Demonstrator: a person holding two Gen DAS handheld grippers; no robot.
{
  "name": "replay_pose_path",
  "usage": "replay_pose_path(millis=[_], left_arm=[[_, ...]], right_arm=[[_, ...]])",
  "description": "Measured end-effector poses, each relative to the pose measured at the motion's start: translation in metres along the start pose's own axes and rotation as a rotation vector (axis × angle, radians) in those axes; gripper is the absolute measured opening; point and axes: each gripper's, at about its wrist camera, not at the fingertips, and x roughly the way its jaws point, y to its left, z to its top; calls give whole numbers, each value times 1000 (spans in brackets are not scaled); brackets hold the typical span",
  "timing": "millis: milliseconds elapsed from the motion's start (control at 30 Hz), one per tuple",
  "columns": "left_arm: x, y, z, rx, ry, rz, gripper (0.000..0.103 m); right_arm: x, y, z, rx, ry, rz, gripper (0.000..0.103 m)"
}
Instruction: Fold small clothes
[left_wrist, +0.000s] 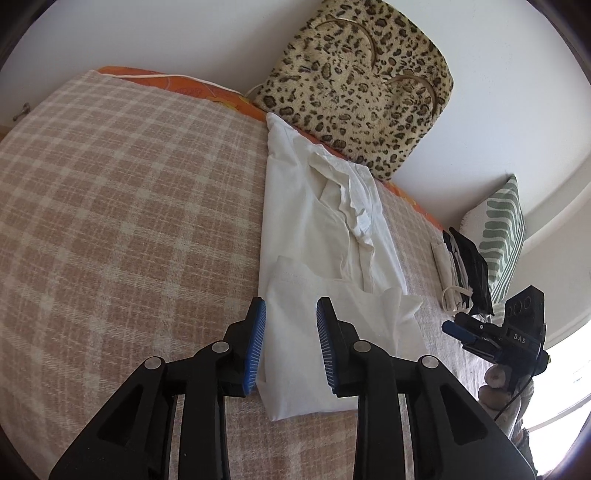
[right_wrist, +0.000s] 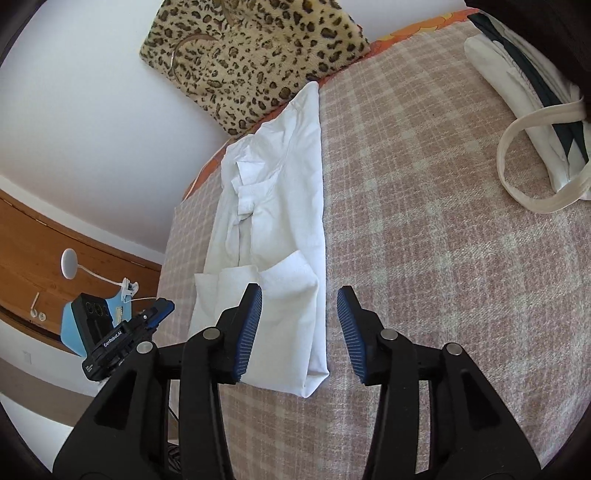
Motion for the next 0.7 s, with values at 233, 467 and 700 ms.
replay_pose_path(millis=[233,467,700], left_arm=[[13,-10,-19,53,64,28,27],[17,-16,-28,98,42,41,4],[3,-2,-32,102,-31,116,1]], right_arm=[[19,14,-39,-137,106,-88,45],[25,20,-47,-192,118,-106,25],[24,24,-50,-249,92,-223,4]])
